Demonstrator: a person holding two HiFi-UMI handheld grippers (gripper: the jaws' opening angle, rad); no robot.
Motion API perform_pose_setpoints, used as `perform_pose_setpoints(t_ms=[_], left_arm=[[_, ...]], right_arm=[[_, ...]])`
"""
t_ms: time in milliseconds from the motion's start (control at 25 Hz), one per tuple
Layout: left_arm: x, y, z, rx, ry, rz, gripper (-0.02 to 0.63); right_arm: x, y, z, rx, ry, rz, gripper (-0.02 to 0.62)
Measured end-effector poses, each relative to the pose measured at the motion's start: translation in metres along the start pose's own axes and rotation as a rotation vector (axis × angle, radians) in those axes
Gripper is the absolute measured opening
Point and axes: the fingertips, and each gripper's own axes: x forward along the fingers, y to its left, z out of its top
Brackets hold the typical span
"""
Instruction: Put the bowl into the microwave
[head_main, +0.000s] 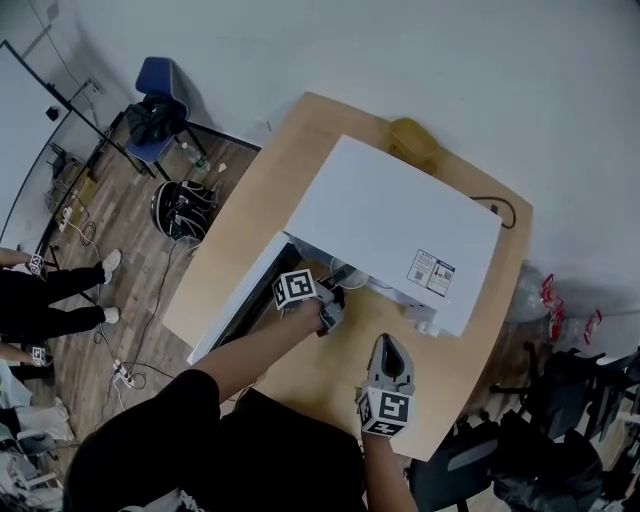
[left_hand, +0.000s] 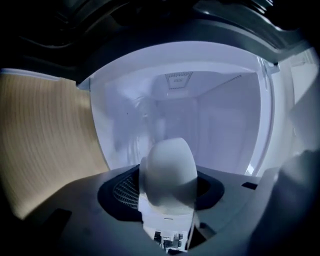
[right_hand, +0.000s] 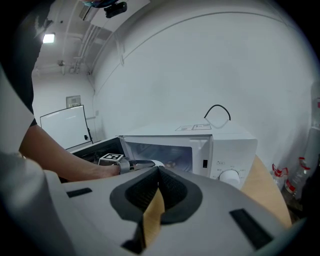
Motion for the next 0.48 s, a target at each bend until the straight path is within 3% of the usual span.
perform_pose_setpoints(t_ms=[120, 320, 480], left_arm=[[0.007, 0.0, 0.0, 0.062, 0.014, 0.029, 0.21], [0.015, 0.003, 0.003, 0.07, -0.001, 0.057, 0.21], [0.018, 0.0, 0.01, 0.126, -0.009, 0.091, 0.21]], right_arm=[[0.0, 0.002, 0.001, -0.041, -0.012, 0.009, 0.06], [-0.001, 0.002, -0.001, -0.035, -0.016, 0.011, 0.06], [-0.003, 0.001, -0.003, -0.036, -0.018, -0.001, 0.06]])
